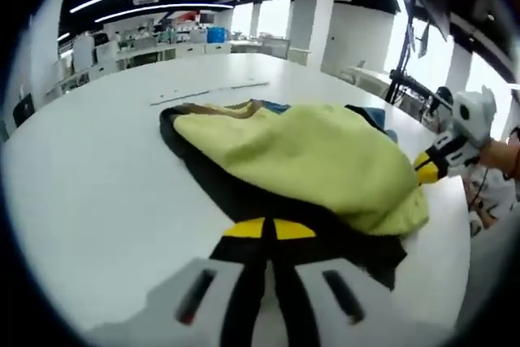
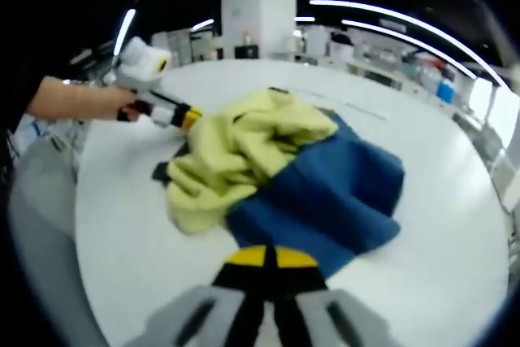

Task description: Fold the garment on the visible template until the final outline fits inside the template.

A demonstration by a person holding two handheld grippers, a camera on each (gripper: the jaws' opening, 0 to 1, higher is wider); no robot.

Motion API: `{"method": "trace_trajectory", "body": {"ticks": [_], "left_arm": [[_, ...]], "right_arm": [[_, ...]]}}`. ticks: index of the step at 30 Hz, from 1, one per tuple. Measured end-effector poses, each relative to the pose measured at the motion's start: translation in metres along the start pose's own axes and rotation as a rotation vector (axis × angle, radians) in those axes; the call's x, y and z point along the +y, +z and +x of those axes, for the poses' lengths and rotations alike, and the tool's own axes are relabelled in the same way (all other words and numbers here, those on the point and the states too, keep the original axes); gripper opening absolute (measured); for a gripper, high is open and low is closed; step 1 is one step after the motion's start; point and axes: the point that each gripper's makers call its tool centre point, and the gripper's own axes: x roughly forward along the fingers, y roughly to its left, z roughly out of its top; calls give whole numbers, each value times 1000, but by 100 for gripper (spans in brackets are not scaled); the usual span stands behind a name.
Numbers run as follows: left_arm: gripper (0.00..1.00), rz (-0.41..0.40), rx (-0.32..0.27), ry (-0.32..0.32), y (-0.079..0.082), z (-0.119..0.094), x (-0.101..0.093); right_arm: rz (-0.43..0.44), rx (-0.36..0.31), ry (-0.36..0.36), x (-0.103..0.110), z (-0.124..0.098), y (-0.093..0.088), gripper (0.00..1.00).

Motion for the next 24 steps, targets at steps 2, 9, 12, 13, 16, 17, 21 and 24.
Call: {"method": "trace_trajectory", "body": {"ticks": [2, 9, 12, 13, 16, 17, 21, 24], "left_arm": [[0, 29, -3, -2, 2, -3, -1], [0, 64, -58, -13, 30, -25, -6], [0, 65, -70, -17, 35, -29, -1], [0, 49, -71, -24, 36, -30, -1], [0, -45, -82, -52, 38, -33, 2], [0, -47, -82, -48, 38, -34, 5], [0, -38, -72, -27, 36, -37, 16], [0, -29, -68, -17, 34, -39, 17]], "right_arm": [[-14, 1, -12, -1, -4, 2, 0], [-20, -69, -67, -19, -29, 29, 0], [38, -123, -102, -35, -44, 44, 0], [49, -136, -113, -39, -48, 48, 0], [67, -155, -157, -56, -58, 55, 0], [72, -150, -187, -65, -64, 57, 0], [95, -137, -294, -102, -83, 58, 0], [101, -105, -390, -134, -93, 47, 0]]}}
